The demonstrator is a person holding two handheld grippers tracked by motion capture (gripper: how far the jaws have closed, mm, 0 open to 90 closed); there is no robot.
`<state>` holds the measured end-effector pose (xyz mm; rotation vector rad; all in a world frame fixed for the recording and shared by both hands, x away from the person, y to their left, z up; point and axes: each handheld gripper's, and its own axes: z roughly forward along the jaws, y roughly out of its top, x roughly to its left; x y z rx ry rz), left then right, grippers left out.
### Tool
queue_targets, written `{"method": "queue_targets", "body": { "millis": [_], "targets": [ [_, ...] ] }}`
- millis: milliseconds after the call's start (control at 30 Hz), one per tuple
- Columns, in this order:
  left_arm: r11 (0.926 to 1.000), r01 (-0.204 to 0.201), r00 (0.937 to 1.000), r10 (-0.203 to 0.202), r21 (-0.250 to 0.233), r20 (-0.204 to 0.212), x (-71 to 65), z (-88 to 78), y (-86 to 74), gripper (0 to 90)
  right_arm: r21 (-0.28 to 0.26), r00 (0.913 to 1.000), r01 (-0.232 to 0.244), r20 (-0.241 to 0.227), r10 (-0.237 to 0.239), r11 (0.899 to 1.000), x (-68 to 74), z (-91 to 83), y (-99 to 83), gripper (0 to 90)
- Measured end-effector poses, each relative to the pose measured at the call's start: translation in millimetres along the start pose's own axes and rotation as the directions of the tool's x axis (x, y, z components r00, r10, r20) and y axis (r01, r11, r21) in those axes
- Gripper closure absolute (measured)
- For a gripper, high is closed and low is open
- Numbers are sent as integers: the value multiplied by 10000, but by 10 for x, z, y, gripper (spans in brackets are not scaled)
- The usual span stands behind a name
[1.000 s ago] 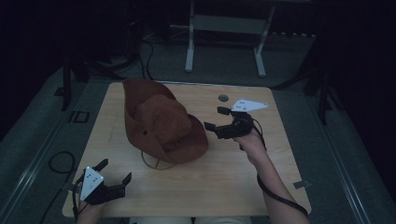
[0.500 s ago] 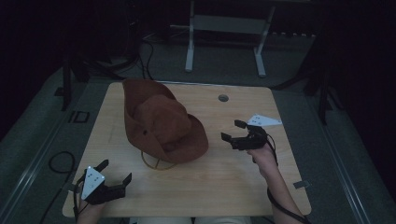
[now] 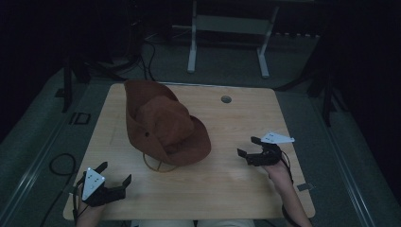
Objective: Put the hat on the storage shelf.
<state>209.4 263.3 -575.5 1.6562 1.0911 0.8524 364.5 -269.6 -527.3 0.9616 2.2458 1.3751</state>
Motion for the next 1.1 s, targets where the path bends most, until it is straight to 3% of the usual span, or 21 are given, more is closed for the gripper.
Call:
{"method": "queue_targets", "body": {
  "millis": [33,567,867,1100],
  "targets": [
    [10000,21,10000,-21,7,6,-5,3,1,27,111,9998,-206,31,206,9997,-27,-36,-76,144],
    [9992,311,9995,-312,243,48,2,10,-6,27,710,9937,-676,942,608,9952,-106,-331,-537,144],
    [9992,326,9995,-326,215,18,17,-12,-12,27,456,9781,-1035,1859,934,9936,-220,-512,-673,143],
    [9993,325,9995,-325,165,-27,27,-20,-17,27,294,9686,-1367,2135,1274,9902,-306,-543,-715,144]
  ]
}}
